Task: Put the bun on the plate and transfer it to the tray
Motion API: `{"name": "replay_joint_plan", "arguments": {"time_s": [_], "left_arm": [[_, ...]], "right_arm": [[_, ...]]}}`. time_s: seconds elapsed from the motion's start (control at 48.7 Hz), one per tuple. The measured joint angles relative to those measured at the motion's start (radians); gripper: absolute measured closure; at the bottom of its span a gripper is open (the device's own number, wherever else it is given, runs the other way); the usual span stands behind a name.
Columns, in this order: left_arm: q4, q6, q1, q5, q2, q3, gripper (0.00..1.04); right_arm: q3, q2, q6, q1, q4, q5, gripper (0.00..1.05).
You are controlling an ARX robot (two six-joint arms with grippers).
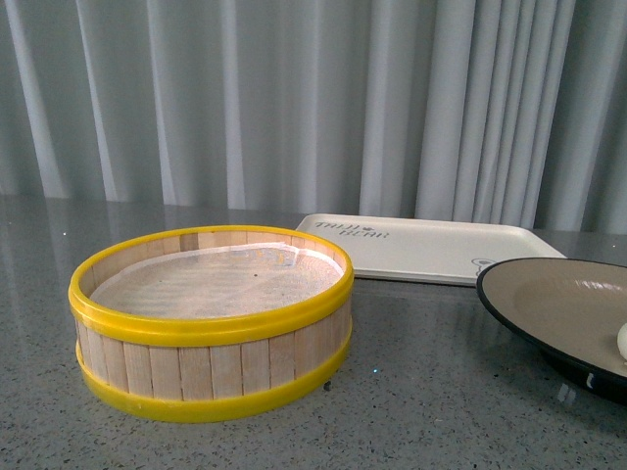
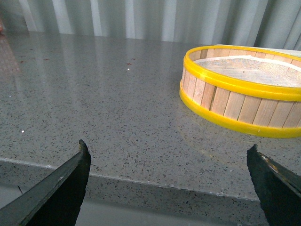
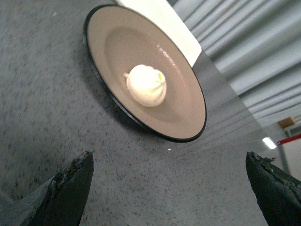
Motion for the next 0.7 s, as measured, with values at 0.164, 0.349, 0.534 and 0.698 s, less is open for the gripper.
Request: {"name": "replay_joint_plan", "arguments": {"time_s": [0.164, 0.349, 0.534, 0.698], "left_arm": [[0.000, 0.000, 0.000, 0.000, 0.000, 0.000, 0.07], [0.000, 0.000, 0.000, 0.000, 0.000, 0.000, 0.07], [0.000, 0.000, 0.000, 0.000, 0.000, 0.000, 0.07], [0.000, 0.000, 0.000, 0.000, 0.000, 0.000, 0.07]], "right_arm": [[0.018, 0.076, -0.282, -0.087, -0.030, -0.089, 0.08], [0.024, 0.206, -0.454, -0.197, 0.031, -0.202, 0.08], [0.032, 0.351, -0.579, -0.210, 0.163, -0.248, 0.08], [0.034, 0.450, -0.637, -0.146, 0.277, -0.229, 0.08]]}}
